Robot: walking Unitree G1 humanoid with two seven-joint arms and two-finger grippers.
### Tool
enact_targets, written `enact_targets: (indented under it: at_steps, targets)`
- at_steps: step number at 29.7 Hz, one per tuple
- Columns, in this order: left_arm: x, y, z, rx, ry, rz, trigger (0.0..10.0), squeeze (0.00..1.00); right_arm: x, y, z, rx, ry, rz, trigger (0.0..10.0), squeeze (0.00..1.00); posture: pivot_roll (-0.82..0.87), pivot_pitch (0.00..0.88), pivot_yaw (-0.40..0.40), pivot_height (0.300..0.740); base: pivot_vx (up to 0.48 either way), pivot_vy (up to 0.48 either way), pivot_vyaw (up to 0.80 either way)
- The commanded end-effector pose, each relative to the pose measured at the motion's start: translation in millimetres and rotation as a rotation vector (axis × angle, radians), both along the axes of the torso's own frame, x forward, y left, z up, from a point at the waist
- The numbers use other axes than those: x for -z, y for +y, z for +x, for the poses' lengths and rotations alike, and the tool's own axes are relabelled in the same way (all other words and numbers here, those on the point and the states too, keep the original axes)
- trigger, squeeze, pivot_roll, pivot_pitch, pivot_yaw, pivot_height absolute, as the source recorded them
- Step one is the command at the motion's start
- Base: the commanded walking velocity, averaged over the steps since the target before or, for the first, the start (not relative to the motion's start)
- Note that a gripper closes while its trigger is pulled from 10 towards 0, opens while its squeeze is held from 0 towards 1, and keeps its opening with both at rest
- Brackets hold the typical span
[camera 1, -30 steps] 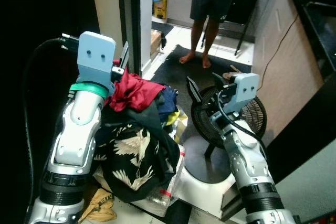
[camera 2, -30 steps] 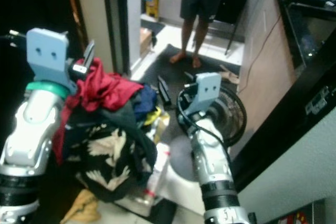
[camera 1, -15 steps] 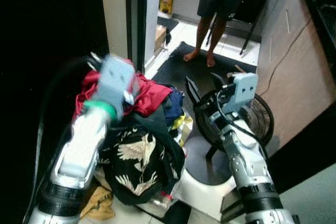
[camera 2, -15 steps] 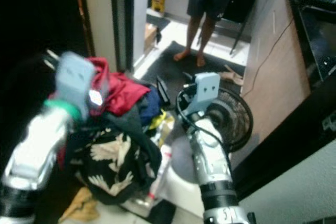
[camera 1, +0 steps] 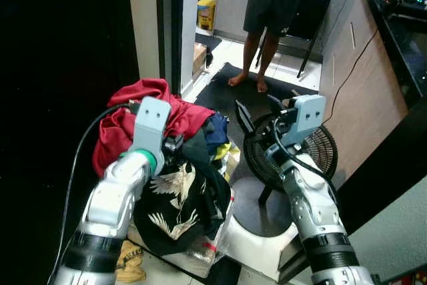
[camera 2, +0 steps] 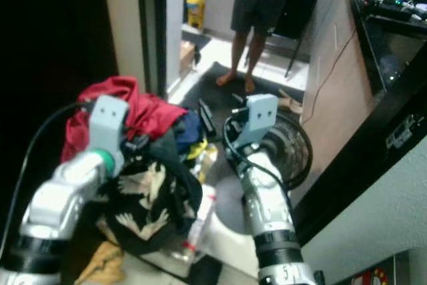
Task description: Clothes washing
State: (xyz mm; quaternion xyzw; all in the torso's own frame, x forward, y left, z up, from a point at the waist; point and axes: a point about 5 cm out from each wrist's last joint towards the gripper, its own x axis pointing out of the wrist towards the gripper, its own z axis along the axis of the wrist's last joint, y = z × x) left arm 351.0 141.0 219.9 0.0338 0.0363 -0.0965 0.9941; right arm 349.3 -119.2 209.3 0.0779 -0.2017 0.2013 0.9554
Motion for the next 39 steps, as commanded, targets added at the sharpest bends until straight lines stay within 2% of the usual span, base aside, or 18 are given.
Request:
enact_targets:
  at_steps: [1, 2, 3, 4, 8, 11, 18, 19, 23, 24, 25, 31, 32, 33, 34, 39]
  targets:
    - [-14, 11.2, 8.0, -0.056, -0.035, -0.032, 10.0, 0.02, 4, -1.5, 1.0, 0.002, 0.016, -0.004, 10.0, 0.00, 0.08, 0.050, -0.030, 0.740, 0.000, 0.000, 0.00]
    - [-14, 11.2, 8.0, -0.056, -0.035, -0.032, 10.0, 0.02, 4, -1.5, 1.0, 0.002, 0.016, -0.004, 10.0, 0.00, 0.08, 0.050, -0.030, 0.740, 0.000, 0.000, 0.00]
    - [-21, 15.0, 12.0, -0.072, -0.057, -0.027, 10.0, 0.13, 5, -1.2, 1.1, 0.002, 0.017, -0.004, 10.0, 0.00, 0.08, 0.050, -0.030, 0.740, 0.000, 0.000, 0.00]
    - [-25, 18.3, 16.0, -0.088, -0.070, -0.002, 10.0, 1.00, 5, -0.4, 1.2, 0.000, 0.019, -0.004, 10.0, 0.00, 0.08, 0.051, -0.035, 0.740, 0.000, 0.000, 0.00]
    - [-29, 21.0, 22.1, -0.100, -0.080, 0.026, 10.0, 1.00, 5, 1.5, 1.6, -0.004, 0.020, -0.004, 10.0, 0.00, 0.08, 0.055, -0.034, 0.740, 0.000, 0.000, 0.00]
    - [-27, 18.6, 32.5, -0.104, -0.056, 0.051, 10.0, 1.00, 7, 3.1, 1.7, -0.008, 0.026, -0.003, 10.0, 0.00, 0.08, 0.068, -0.033, 0.740, 0.000, 0.000, 0.00]
    - [-25, 17.1, 35.4, -0.103, -0.045, 0.053, 10.0, 1.00, 8, 2.9, 1.5, -0.008, 0.028, -0.004, 10.0, 0.00, 0.08, 0.068, -0.033, 0.740, 0.000, 0.000, 0.00]
    - [-17, 13.7, 37.3, -0.102, -0.017, 0.064, 10.0, 0.00, 10, 2.3, 1.2, -0.007, 0.035, -0.006, 10.0, 0.00, 0.08, 0.082, -0.033, 0.740, 0.000, 0.000, 0.00]
    - [7, 2.3, 36.4, -0.072, 0.063, 0.070, 10.0, 0.00, 14, 1.7, 0.3, -0.004, 0.048, -0.009, 10.0, 0.00, 0.07, 0.094, -0.033, 0.740, 0.000, 0.000, 0.00]
    - [7, 2.3, 36.4, -0.072, 0.063, 0.070, 10.0, 0.00, 14, 1.7, 0.3, -0.004, 0.048, -0.009, 10.0, 0.00, 0.07, 0.094, -0.033, 0.740, 0.000, 0.000, 0.00]
    - [10, 1.8, 35.0, -0.067, 0.073, 0.074, 3.8, 0.00, 14, 1.9, 0.4, -0.004, 0.049, -0.009, 10.0, 0.00, 0.07, 0.094, -0.033, 0.740, 0.000, 0.000, 0.00]
    - [19, 1.4, 33.1, -0.051, 0.092, 0.092, 3.8, 0.00, 14, 2.3, 1.0, -0.004, 0.050, -0.008, 10.0, 0.00, 0.08, 0.093, -0.034, 0.740, 0.000, 0.000, 0.00]
    - [21, 1.0, 31.5, -0.050, 0.094, 0.092, 1.1, 0.00, 14, 2.4, 1.5, -0.004, 0.049, -0.007, 10.0, 0.00, 0.08, 0.093, -0.034, 0.740, 0.000, 0.000, 0.00]
    - [21, 1.0, 31.5, -0.050, 0.094, 0.092, 1.1, 0.00, 14, 2.4, 1.5, -0.004, 0.049, -0.007, 10.0, 0.00, 0.08, 0.093, -0.034, 0.740, 0.000, 0.000, 0.00]
    - [20, 0.9, 31.0, -0.053, 0.083, 0.086, 0.0, 0.00, 13, 2.5, 2.0, -0.004, 0.049, -0.006, 10.0, 0.00, 0.08, 0.088, -0.036, 0.740, 0.000, 0.000, 0.00]
    - [15, 0.0, 30.5, -0.061, 0.054, 0.074, 0.0, 0.00, 13, 2.6, 2.6, -0.004, 0.047, -0.006, 10.0, 0.00, 0.08, 0.085, -0.035, 0.740, 0.000, 0.000, 0.00]
